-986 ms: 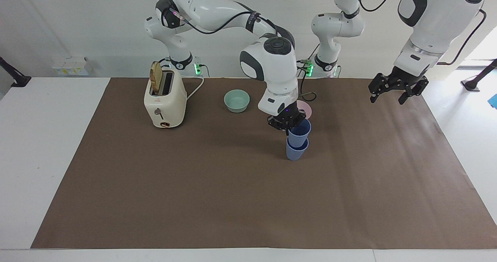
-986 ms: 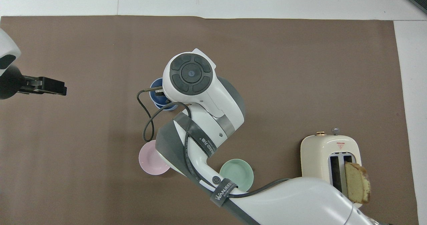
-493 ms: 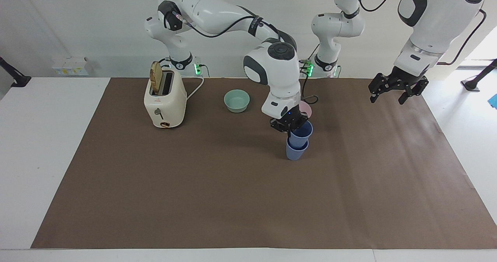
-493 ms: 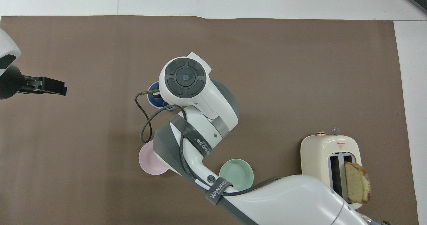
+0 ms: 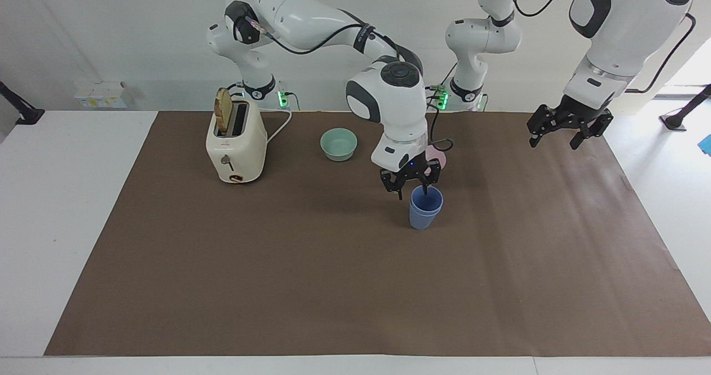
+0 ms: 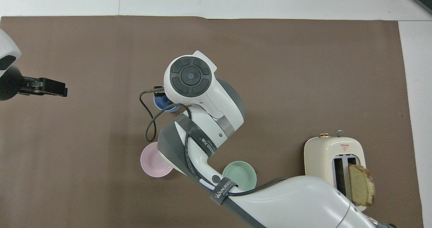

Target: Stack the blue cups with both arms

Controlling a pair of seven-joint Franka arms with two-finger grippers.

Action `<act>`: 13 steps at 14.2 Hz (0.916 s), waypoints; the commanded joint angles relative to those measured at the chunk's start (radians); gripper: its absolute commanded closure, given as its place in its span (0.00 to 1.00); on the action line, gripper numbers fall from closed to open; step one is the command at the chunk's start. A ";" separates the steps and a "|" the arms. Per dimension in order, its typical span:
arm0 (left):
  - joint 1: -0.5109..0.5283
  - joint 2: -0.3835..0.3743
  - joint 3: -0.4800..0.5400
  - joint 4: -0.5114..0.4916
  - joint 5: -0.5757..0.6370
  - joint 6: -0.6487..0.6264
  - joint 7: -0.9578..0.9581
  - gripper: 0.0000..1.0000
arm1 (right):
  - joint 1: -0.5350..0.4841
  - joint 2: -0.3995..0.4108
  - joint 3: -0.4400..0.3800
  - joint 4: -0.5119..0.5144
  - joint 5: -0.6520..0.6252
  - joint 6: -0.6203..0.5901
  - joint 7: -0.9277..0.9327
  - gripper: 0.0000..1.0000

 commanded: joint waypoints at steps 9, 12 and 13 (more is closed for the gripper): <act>0.013 0.009 -0.007 0.020 -0.011 -0.021 0.010 0.00 | -0.269 -0.249 0.019 0.018 -0.013 -0.368 -0.214 0.00; 0.016 0.009 -0.007 0.020 -0.011 -0.021 0.008 0.00 | -0.375 -0.320 0.019 0.017 -0.008 -0.482 -0.324 0.00; 0.016 0.009 -0.007 0.020 -0.011 -0.019 0.008 0.00 | -0.397 -0.335 0.017 0.017 -0.010 -0.511 -0.347 0.00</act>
